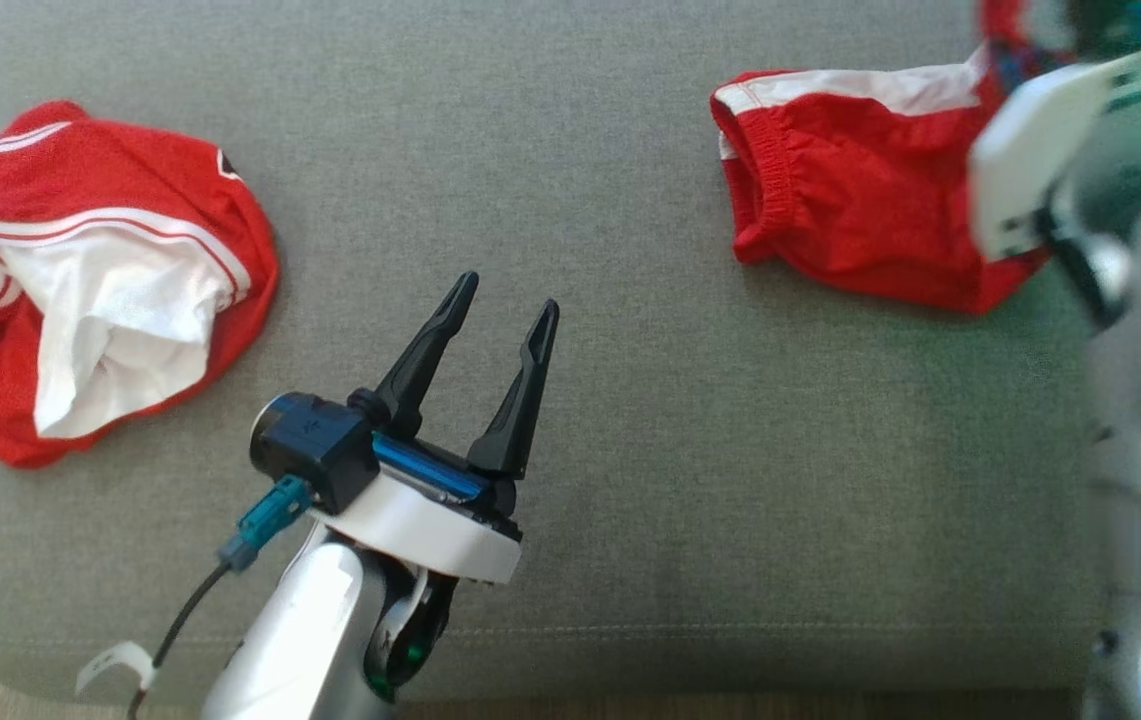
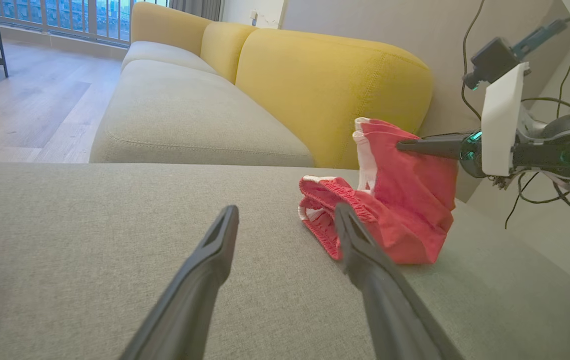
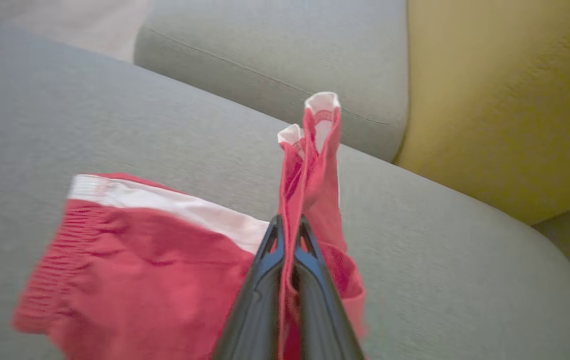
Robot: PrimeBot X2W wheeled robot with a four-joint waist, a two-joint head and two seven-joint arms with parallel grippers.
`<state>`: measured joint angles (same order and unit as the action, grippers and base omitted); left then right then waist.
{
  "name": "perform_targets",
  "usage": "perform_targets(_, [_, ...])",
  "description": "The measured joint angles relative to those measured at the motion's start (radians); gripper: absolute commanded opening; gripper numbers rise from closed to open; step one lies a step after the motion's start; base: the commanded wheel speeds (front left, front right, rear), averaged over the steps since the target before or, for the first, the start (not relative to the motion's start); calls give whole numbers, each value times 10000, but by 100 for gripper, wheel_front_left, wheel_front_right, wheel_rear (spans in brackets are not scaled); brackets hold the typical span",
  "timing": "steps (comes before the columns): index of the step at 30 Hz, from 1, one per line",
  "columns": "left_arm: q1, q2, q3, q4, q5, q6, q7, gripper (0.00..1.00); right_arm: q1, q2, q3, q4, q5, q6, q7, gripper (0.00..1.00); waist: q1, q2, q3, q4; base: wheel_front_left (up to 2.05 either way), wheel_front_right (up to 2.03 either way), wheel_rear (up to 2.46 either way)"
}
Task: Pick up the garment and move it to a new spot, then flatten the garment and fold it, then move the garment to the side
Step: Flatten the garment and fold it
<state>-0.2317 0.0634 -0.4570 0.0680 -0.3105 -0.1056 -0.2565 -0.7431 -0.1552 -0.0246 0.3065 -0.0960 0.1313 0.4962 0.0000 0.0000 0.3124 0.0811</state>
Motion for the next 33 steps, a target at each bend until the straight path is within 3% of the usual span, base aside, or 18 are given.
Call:
perform_targets(5, [46,-10,-128,25,0,33,0,100,384,594,581,-368,268,0,144,0,0,0,-183,166,0,0,0])
perform_targets(16, [240,-29,-376,79,-2,86,0,100,963,838,1605,-86,650,0,142,0,0,0,-342,685,0,0,0])
perform_targets(17, [239,-35,-407,82,-2,86,0,100,1060,840,1685,-12,746,0,130,16,0,0,-340,709,0,0,0])
perform_targets(19, [239,-40,-439,102,-2,86,0,100,1255,842,1825,119,934,0,-15,100,0,0,-352,739,0,0,0])
perform_targets(25, [238,-50,-453,171,-4,88,0,100,1620,859,1808,-123,1561,0,-988,100,1,0,-486,693,0,0,0])
perform_targets(33, [517,-56,-144,2,-4,209,0,100,2164,876,119,-1684,1074,0,-2420,100,0,0,-821,301,0,0,0])
